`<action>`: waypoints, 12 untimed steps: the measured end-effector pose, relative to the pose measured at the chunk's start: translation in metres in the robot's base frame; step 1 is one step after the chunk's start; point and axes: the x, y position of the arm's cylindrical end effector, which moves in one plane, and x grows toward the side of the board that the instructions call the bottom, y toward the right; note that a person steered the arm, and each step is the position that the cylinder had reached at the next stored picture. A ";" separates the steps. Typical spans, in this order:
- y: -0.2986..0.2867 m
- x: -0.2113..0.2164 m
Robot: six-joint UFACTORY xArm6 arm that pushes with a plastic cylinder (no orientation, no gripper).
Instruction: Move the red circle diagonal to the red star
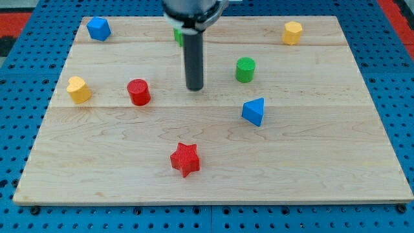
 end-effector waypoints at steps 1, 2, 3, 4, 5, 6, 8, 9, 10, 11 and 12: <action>0.009 -0.027; -0.039 -0.060; -0.081 -0.056; -0.104 0.005; -0.124 0.029; -0.120 0.030; -0.174 0.115; -0.112 0.109; -0.094 0.133; -0.100 0.142; -0.113 0.143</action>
